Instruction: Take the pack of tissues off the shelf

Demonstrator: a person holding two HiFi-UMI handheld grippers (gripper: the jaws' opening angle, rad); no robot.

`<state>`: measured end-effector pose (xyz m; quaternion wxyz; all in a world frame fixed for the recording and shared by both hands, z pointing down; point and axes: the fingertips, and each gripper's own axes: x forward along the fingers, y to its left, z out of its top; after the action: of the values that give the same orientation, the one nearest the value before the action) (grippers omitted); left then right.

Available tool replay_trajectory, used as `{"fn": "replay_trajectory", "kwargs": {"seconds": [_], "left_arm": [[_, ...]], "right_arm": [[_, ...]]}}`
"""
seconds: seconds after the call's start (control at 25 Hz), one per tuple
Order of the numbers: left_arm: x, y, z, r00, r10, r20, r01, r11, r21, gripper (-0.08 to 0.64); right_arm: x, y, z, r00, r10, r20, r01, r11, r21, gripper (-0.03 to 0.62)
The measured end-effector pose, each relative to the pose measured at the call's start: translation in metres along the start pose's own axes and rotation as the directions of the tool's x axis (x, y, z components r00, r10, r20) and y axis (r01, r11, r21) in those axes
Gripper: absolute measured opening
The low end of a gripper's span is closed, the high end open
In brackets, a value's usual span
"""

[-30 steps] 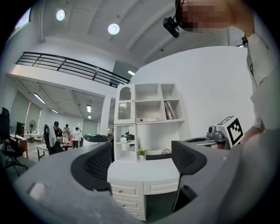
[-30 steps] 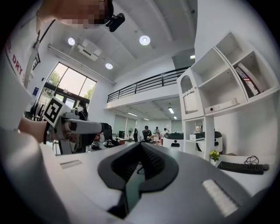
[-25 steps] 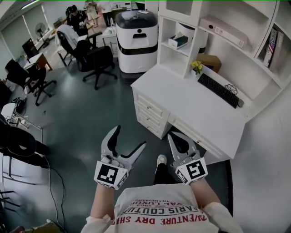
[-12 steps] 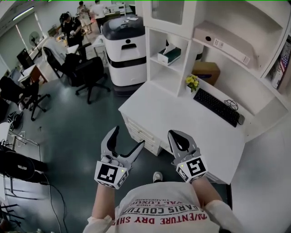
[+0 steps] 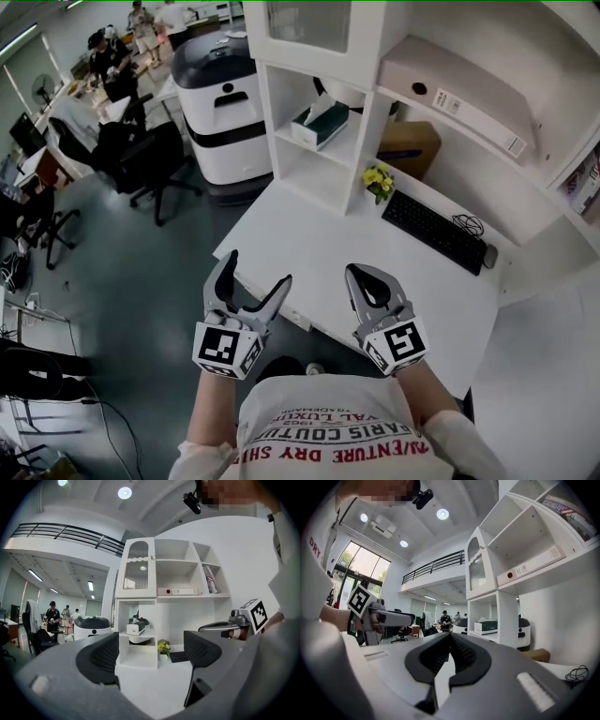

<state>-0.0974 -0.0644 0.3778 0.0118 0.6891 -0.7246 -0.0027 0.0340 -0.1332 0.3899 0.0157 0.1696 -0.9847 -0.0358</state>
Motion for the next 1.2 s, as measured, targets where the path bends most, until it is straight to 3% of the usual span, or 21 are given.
{"fn": "replay_trajectory", "kwargs": {"seconds": [0.28,0.48,0.72,1.0,1.2], "left_arm": [[0.078,0.027,-0.003,0.998,-0.056,-0.032,0.057,0.998,0.034,0.436],[0.135,0.056,-0.008,0.995,-0.089,-0.037,0.089,0.996,0.010,0.453],[0.202,0.088,-0.018,0.982,-0.168,-0.082,0.170,0.985,0.022,0.466],[0.273,0.102,-0.034,0.943,-0.306,-0.134,0.311,0.950,0.016,0.466],[0.319,0.107,-0.043,0.933,-0.332,-0.143,0.333,0.943,-0.016,0.504]], "right_arm": [[0.037,-0.035,-0.007,0.998,-0.062,-0.020,0.063,0.998,0.003,0.002],[0.070,-0.067,-0.007,0.987,-0.160,-0.027,0.160,0.987,-0.001,0.002],[0.112,-0.105,-0.015,0.954,-0.294,-0.052,0.295,0.955,0.024,0.002],[0.151,-0.131,-0.022,0.907,-0.413,-0.077,0.415,0.910,0.004,0.002],[0.166,-0.149,-0.031,0.869,-0.484,-0.103,0.487,0.873,0.008,0.002]]}}
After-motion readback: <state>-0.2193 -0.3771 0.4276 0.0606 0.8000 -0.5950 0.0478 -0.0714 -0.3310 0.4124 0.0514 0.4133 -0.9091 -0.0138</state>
